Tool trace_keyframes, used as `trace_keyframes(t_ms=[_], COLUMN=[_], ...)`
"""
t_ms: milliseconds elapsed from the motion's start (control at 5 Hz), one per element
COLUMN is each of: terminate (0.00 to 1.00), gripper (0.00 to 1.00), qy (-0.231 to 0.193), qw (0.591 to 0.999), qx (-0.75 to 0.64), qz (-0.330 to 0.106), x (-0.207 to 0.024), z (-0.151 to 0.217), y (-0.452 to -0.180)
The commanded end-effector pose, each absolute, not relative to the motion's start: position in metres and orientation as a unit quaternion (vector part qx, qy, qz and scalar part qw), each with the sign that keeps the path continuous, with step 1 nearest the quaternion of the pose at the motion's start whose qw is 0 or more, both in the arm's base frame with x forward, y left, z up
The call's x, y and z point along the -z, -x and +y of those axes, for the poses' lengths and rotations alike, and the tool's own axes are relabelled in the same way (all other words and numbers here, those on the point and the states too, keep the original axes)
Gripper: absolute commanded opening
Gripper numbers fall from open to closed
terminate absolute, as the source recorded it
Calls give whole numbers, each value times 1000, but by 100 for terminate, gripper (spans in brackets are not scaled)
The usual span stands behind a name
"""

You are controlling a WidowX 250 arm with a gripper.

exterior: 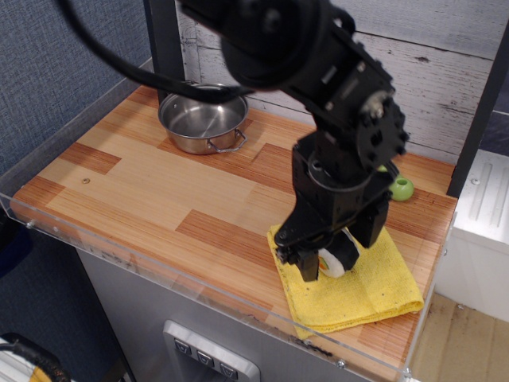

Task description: Put the sushi roll shape on the yellow cloth.

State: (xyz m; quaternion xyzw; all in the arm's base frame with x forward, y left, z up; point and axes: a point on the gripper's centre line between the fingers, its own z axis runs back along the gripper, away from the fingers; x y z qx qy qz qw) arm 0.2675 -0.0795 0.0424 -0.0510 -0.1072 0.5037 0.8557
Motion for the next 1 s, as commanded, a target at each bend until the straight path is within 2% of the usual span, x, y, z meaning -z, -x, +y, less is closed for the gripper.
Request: trace_keyframes(t_ms=[0, 200, 600, 800], terminate=[0, 0, 0, 100], gripper=[100, 100, 100, 100], qy=[138, 177, 177, 177], qw=[843, 846, 846, 846], qx=[-502, -491, -491, -491], qz=[-137, -111, -111, -111], x=[-108, -122, -122, -122], z=[-62, -58, -58, -58], y=[-242, -235, -235, -235])
